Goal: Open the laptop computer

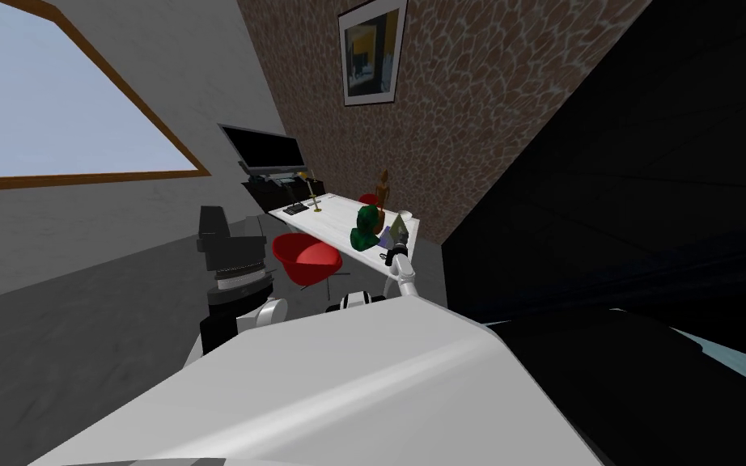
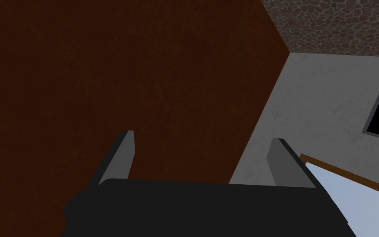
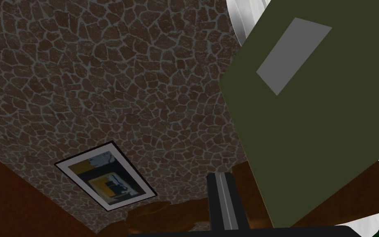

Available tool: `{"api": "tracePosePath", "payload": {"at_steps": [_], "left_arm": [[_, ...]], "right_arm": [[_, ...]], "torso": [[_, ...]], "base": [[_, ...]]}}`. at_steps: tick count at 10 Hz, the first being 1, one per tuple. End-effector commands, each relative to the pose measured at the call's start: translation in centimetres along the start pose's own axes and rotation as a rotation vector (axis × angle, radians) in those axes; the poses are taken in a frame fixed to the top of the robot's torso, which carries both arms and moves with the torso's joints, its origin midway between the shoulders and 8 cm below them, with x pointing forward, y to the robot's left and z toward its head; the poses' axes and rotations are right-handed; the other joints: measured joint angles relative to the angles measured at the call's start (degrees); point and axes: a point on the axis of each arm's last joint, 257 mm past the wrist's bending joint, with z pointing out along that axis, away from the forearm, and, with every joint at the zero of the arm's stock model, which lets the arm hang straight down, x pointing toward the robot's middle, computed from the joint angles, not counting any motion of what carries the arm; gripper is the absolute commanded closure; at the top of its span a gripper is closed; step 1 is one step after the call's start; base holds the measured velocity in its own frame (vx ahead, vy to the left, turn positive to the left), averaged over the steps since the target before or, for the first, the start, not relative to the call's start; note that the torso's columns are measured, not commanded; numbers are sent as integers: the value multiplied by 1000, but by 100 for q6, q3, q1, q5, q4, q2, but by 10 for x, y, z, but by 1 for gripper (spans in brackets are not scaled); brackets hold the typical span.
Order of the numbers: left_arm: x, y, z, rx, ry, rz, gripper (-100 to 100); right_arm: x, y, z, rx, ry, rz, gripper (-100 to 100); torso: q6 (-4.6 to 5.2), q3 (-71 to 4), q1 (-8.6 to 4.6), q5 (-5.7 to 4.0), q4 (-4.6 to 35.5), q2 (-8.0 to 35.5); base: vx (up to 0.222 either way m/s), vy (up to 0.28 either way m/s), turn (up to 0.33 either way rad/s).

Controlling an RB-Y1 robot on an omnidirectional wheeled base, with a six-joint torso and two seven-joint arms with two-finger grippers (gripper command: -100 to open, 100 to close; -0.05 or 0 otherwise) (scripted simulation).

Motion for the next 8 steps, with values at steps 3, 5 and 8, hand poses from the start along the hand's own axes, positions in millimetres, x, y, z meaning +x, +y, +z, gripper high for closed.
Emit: {"api": "tracePosePath", "payload": {"at_steps": [3,5,8], "left_arm": [[0,0,0,0,0,0,0],[0,0,0,0,0,0,0],[0,0,0,0,0,0,0]], "right_arm": [[-6,2,0,-12,-16,-74,100],[6,-2,5,-5,-8,-86,-100],[39,-4,12,-1,25,-111,-100]], "torso": [[1,0,2,0,0,-1],[0,3,-7,-2,1,4],[0,12,7,3,6,18]], "base": [[29,36,-32],[-11,23,-1],[-92,81,-4]]}}
